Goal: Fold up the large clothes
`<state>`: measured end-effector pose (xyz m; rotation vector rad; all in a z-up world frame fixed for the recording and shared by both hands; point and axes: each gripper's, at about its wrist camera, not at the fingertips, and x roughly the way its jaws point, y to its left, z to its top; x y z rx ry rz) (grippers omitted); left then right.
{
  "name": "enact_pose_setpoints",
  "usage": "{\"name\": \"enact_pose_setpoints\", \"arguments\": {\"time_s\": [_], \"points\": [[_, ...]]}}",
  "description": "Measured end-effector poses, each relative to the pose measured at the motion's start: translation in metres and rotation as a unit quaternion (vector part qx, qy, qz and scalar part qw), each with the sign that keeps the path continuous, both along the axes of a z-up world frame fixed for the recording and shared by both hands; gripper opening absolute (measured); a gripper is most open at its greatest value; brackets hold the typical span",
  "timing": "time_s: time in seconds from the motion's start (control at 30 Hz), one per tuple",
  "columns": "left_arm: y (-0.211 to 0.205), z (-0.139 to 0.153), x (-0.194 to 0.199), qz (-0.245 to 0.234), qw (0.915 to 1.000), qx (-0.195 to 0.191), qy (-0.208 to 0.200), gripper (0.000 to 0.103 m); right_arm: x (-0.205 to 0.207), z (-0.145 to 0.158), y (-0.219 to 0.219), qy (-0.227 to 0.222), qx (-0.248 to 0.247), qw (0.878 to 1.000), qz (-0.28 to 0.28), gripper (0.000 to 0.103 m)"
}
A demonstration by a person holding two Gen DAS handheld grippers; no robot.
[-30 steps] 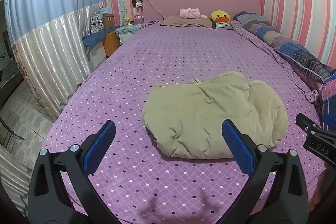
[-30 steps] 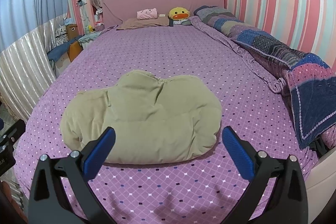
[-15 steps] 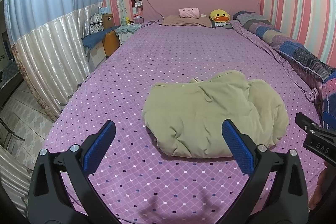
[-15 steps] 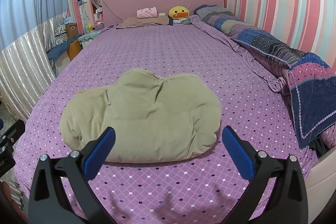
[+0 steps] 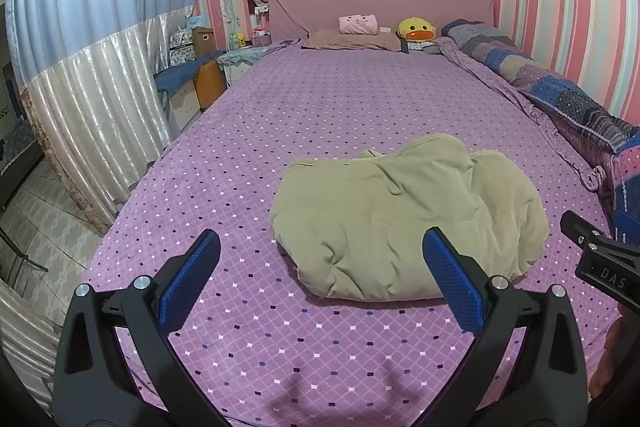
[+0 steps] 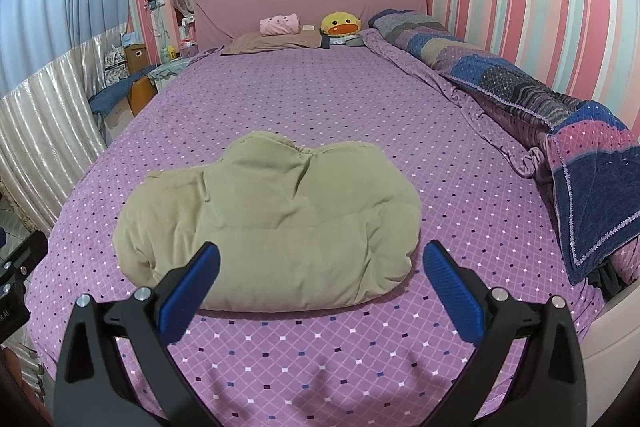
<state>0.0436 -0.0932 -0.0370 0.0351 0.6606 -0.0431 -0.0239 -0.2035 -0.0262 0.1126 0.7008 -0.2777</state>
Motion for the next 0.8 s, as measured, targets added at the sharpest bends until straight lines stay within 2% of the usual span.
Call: {"name": "enact_pose_setpoints", "arguments": {"time_s": [0.8], "points": [[-0.0014,0.0009,-0.0004,-0.003,1.0,0.005,-0.005,0.1,0.0003,-0.001,0.0003,0.002,0.001,1.0,-0.006,0.101]]}}
